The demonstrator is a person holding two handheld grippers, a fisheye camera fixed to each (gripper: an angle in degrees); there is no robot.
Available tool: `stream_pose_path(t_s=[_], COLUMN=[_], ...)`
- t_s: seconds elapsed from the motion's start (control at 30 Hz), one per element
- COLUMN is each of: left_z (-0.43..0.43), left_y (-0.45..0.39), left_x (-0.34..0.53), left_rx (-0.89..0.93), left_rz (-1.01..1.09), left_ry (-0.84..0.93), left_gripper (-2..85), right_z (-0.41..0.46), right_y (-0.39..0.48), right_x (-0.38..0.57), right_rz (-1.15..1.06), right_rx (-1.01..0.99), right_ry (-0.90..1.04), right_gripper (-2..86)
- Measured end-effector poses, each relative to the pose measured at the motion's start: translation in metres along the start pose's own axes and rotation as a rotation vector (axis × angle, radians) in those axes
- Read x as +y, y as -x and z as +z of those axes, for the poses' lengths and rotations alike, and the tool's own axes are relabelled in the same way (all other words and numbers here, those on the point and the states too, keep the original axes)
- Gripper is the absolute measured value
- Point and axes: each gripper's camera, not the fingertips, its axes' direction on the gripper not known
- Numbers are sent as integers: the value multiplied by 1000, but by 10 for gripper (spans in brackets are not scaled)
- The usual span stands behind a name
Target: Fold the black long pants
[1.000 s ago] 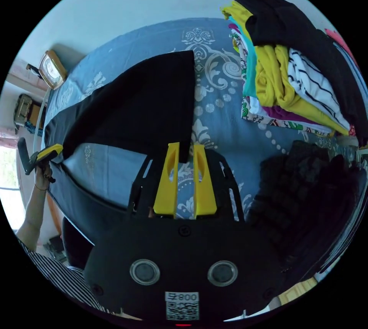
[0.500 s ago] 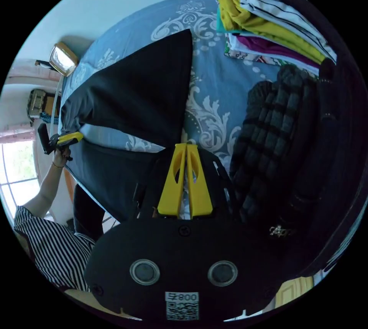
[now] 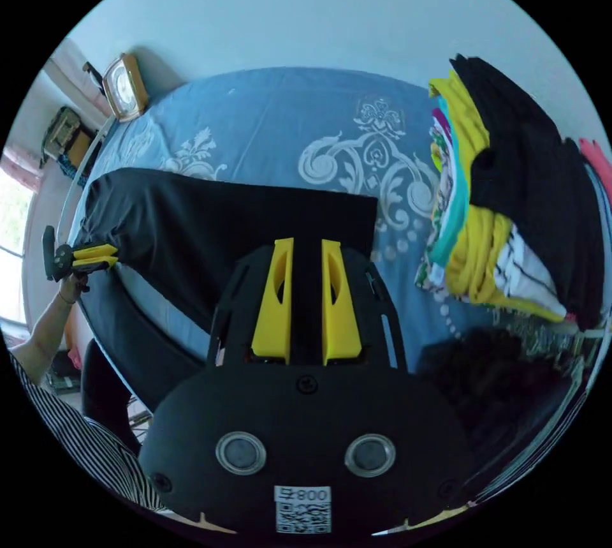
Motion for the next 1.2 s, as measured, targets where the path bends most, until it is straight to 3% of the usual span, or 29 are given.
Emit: stream_pose_path(t_s=[0.17, 0.43, 0.57, 0.87, 1.0, 1.2], left_z=[0, -17, -6, -37, -27, -5], left_y=[-5, -13, -19, -9, 13, 21], left_x=[-3, 16, 26, -8, -64, -96], left_rx=[-31, 47, 81, 88, 52, -30], left_rz=[25, 28, 52, 73, 40, -6], left_ry=[1, -74, 17, -170, -154, -53], left_gripper=[19, 4, 8, 68, 77, 42], right_z=[35, 48, 34, 5, 21, 20], right_y=[36, 65, 40, -4, -18, 2], right_x=[-63, -69, -62, 4, 0, 8], right_rz=[-107, -187, -82, 105, 166, 100], right_rx=[84, 357, 173, 163, 49, 111], right_ry=[73, 90, 59, -15, 27, -8], right_gripper=[76, 10, 11, 111, 109, 40])
